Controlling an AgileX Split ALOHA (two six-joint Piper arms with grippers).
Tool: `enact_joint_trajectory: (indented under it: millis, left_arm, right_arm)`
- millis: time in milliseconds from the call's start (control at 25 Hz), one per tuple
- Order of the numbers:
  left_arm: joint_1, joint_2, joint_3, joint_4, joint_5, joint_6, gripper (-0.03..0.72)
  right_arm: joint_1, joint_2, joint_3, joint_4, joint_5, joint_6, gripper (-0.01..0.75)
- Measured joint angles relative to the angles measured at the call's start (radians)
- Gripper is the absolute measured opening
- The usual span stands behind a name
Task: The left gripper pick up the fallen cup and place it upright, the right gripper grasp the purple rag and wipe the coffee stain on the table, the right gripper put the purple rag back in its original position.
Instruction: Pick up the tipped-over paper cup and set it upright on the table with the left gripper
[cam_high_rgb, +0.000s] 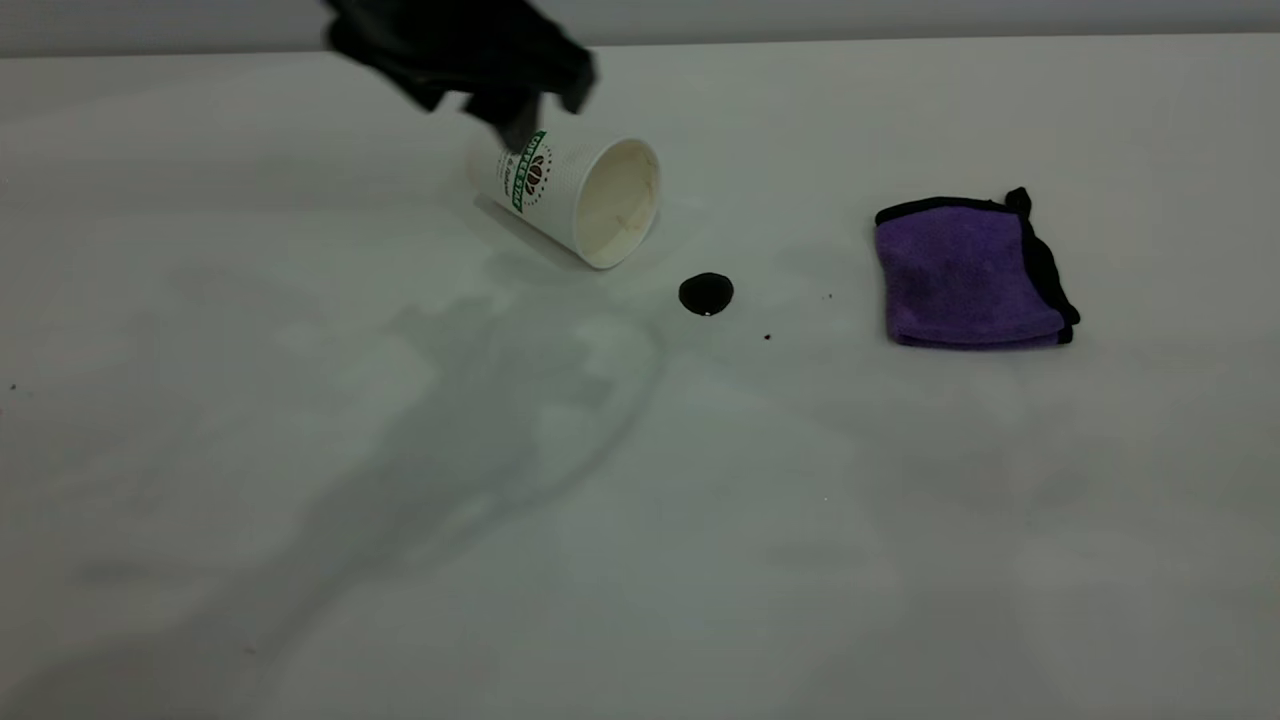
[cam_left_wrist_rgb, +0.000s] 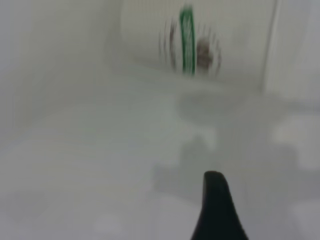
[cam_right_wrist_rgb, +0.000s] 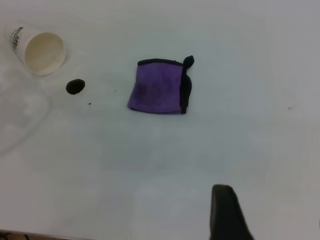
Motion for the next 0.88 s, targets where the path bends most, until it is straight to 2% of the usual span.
enact_joint_trajectory:
  millis: [440,880]
  left_arm:
    - [-0.049,0.252,-0.242,0.297,0.046,-0.265,0.554]
    - [-0.063,0.345,-0.278,0.447,0.047,-0.404,0.554]
  right_arm:
    - [0.000,0.000,0.000,0.000,0.000,0.000,0.479]
    - [0.000,0.000,0.000,0.000,0.000,0.000,0.479]
